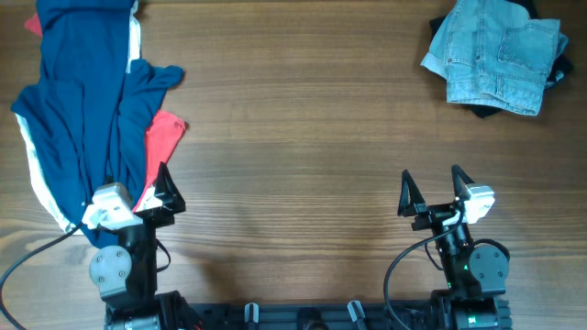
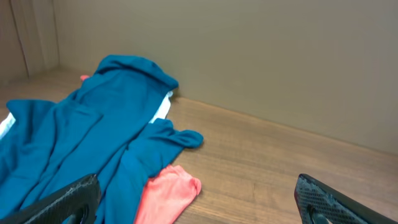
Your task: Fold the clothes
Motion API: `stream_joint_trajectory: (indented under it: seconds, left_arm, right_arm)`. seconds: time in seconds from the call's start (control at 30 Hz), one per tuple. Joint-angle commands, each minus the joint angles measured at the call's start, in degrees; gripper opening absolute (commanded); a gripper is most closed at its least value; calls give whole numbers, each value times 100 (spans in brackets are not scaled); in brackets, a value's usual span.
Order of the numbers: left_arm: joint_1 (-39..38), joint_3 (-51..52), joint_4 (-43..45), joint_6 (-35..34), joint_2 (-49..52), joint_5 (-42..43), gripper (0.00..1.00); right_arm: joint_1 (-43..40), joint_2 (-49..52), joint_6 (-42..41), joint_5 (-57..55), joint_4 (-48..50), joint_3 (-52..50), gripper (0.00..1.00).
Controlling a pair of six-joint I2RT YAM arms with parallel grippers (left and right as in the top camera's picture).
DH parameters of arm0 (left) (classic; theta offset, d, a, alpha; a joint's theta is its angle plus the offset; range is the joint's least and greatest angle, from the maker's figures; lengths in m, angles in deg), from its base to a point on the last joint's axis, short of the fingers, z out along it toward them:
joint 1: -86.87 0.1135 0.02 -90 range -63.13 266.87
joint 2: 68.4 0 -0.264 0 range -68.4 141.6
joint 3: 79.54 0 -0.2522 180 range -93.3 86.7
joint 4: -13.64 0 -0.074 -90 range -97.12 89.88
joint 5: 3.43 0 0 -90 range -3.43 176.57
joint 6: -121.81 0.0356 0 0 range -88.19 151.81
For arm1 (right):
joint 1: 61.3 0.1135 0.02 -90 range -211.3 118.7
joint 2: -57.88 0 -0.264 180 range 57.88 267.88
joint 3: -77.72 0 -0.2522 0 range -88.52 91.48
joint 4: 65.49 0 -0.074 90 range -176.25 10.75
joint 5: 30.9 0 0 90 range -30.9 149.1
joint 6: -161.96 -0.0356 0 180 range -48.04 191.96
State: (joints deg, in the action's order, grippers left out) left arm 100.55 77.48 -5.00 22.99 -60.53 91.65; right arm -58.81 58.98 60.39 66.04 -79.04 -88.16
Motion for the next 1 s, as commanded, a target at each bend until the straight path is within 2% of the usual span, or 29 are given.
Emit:
stream_joint_trajectory:
  seconds: [0.0,0.5,0.67,0.8,0.97]
  left_arm:
    - [44,66,17,94,-297,87,100]
    - [42,105,-2,92,-772,87,100]
    - [42,393,70,92,-772,87,100]
    - [42,905,533,85,-772,120,100]
    - [22,887,358,92,-772,127,100]
  right_arm:
    - [20,-52,-57,-116,17,-7,100]
    - [20,-52,-57,-116,17,-7,100]
    - [20,-52,-57,-116,17,-7,100]
    - [20,-52,-57,-116,17,-7,100]
    - [20,-52,-57,-116,17,-7,100]
